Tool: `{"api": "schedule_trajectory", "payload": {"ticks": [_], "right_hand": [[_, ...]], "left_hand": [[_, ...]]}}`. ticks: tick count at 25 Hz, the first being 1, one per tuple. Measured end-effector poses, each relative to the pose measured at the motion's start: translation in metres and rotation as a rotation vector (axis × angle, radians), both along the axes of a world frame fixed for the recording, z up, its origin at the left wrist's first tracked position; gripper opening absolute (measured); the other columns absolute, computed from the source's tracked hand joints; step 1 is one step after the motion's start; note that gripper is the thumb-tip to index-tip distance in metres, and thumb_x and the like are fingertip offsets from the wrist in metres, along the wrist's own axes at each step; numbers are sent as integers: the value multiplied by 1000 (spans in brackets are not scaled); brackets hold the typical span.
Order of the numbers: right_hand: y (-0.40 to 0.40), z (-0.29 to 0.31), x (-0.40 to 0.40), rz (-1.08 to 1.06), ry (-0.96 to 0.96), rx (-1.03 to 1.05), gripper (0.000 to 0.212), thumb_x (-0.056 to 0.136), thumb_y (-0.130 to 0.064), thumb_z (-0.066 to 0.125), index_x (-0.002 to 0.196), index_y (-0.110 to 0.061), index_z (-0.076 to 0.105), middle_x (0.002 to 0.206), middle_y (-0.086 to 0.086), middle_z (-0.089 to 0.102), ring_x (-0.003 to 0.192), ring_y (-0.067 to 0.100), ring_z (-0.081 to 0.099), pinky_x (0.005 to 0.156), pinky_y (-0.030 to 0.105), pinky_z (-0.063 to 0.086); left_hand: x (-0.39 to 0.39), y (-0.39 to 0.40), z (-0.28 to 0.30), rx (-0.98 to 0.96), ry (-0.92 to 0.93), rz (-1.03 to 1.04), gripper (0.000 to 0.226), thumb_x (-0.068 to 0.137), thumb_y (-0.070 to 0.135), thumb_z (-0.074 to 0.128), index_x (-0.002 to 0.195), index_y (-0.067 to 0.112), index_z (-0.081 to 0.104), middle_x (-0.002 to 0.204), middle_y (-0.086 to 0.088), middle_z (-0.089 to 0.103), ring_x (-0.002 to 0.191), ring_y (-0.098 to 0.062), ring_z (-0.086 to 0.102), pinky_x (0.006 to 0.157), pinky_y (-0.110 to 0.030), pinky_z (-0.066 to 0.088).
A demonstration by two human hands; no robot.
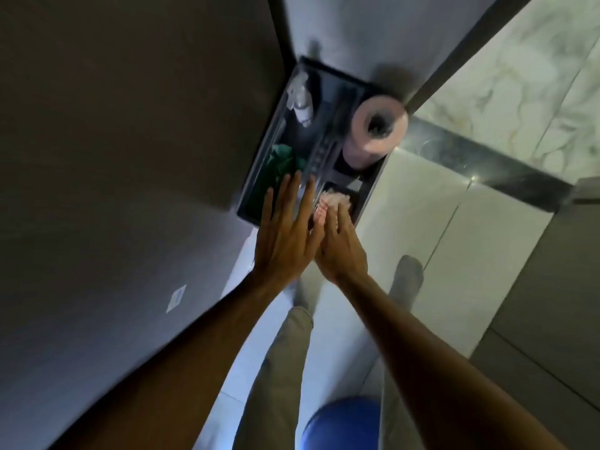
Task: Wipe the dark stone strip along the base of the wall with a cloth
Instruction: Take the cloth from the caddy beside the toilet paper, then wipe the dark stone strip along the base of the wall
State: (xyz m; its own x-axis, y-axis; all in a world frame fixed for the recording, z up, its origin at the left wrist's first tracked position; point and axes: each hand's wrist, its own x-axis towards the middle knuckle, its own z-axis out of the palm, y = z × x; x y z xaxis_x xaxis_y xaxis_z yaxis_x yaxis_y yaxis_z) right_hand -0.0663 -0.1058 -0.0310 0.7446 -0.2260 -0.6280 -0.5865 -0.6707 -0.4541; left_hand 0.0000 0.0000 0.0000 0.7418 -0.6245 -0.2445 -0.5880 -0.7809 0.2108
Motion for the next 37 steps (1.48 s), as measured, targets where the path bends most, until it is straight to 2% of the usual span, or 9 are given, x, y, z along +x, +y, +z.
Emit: {"api": "schedule_trajectory", "payload": {"ticks": [2, 7, 12, 16, 20, 25, 31, 35, 37], "right_hand": [[9, -48, 12, -219, 23, 66, 82, 115, -50, 47, 177, -15, 6, 187, 8, 6, 173, 27, 16, 139, 38, 26], [31, -122, 33, -669, 10, 104, 76, 121, -40, 37, 177, -14, -7, 188, 7, -8, 176, 24, 2, 142, 47, 21], [33, -144, 38, -514, 87, -64, 101, 110, -28, 67, 176, -10, -7, 186, 13, -14, 175, 32, -5, 136, 49, 36], [24, -134, 35, -515, 18, -57, 84, 110, -12, 63, 176, -5, 11, 186, 19, 3, 175, 36, 7, 140, 53, 27], [14, -92, 32, -499, 13, 1, 56, 103, -3, 65, 157, 1, 49, 165, 24, 48, 153, 41, 50, 125, 53, 46], [-40, 29, 7, -705, -141, 167, 37, 108, -10, 66, 145, -9, 70, 133, 13, 80, 112, 16, 72, 89, -11, 42], [-162, 147, -35, -798, -286, 52, 34, 107, -11, 68, 140, -11, 75, 126, 11, 83, 110, 16, 73, 96, 21, 55], [-252, 163, -46, -823, -286, -11, 35, 111, -15, 64, 145, -9, 71, 131, 14, 81, 115, 24, 76, 90, 2, 51], [-290, 152, -45, -798, -241, 6, 39, 111, -15, 64, 149, -10, 67, 137, 14, 78, 122, 29, 76, 101, 10, 49]], "left_hand": [[20, -13, -39, 51, 26, -26, 74, 111, 57, 15, 170, 17, -7, 184, -18, 8, 171, -36, 7, 138, -60, 15], [75, -44, -96, -129, 27, -66, 73, 113, 49, 19, 172, 8, 18, 182, -18, 17, 171, -34, 13, 140, -53, 5], [89, -51, -119, -94, 34, -162, 69, 115, 45, 20, 172, 6, 15, 183, -20, 13, 171, -35, 10, 138, -50, 0], [86, -51, -121, -180, 36, -140, 72, 115, 49, 23, 170, 2, 22, 180, -24, 21, 169, -39, 18, 138, -57, 7], [93, -46, -98, -239, -21, -150, 77, 115, 54, 13, 170, 2, 25, 179, -24, 25, 168, -39, 23, 138, -59, 13], [84, -42, -24, -230, -46, -154, 69, 118, 49, 19, 173, 8, 18, 182, -20, 20, 169, -37, 18, 135, -63, 24], [37, -98, 61, -198, -51, -362, 69, 116, 43, 30, 173, 7, 18, 181, -22, 21, 168, -38, 20, 134, -64, 25], [-9, -171, 76, -198, 2, -475, 68, 115, 43, 34, 173, 8, 22, 180, -19, 24, 169, -36, 20, 133, -63, 30], [-27, -207, 69, -158, 59, -435, 67, 114, 45, 33, 170, 8, 31, 177, -19, 32, 165, -37, 30, 130, -65, 35]]}}
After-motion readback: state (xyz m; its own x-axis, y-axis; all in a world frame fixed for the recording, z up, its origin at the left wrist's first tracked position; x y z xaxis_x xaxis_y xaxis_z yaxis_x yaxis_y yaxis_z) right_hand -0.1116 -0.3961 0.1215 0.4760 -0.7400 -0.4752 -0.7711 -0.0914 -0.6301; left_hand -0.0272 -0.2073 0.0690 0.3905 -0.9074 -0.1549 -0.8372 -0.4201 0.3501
